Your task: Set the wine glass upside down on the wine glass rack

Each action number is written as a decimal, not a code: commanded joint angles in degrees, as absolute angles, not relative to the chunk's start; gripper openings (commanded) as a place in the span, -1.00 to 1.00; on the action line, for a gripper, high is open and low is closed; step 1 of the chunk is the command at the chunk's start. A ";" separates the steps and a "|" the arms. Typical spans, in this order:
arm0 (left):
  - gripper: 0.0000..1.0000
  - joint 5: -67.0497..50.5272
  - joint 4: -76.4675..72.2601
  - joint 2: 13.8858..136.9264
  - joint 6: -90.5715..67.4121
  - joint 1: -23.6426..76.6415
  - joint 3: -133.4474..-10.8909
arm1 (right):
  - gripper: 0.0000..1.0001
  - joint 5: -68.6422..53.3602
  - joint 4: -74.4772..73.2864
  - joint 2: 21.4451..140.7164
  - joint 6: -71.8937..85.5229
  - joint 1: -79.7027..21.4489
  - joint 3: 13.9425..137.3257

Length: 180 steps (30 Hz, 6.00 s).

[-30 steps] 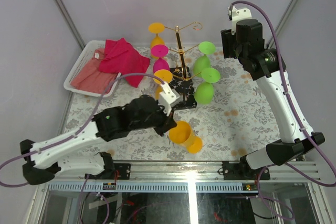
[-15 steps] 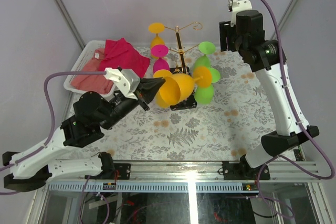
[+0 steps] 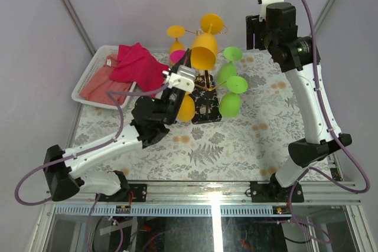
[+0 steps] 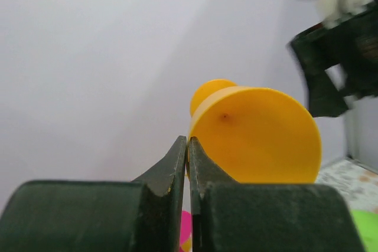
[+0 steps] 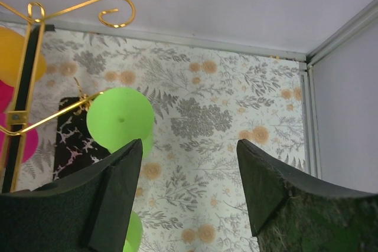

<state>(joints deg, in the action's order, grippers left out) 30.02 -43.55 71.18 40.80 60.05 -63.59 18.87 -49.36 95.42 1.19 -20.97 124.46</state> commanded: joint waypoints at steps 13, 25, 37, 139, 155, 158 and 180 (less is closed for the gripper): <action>-1.00 0.00 -53.25 73.27 -2.06 31.52 -63.94 | 0.48 -20.57 -27.73 87.22 20.09 -17.49 116.58; -1.00 -4.48 -64.20 74.59 -9.38 30.41 -59.10 | 0.48 -35.54 12.02 80.49 45.26 -17.49 96.67; -1.00 -1.07 -79.40 77.38 -15.18 30.45 -54.26 | 0.43 -32.41 26.89 79.92 58.62 -17.41 87.01; 0.96 11.18 -39.64 72.41 5.81 29.63 -63.05 | -1.00 -49.97 27.33 116.14 4.83 1.23 103.51; 0.97 18.08 -42.07 79.04 5.66 29.13 -64.95 | -1.00 -61.27 60.80 122.21 22.05 1.00 95.85; 0.98 17.93 -41.37 79.16 6.26 28.77 -65.16 | -1.00 -62.63 64.81 124.55 24.69 0.31 97.29; 1.00 16.37 -41.84 78.95 4.36 25.67 -63.58 | -1.00 -61.48 59.77 133.35 18.18 -5.85 108.03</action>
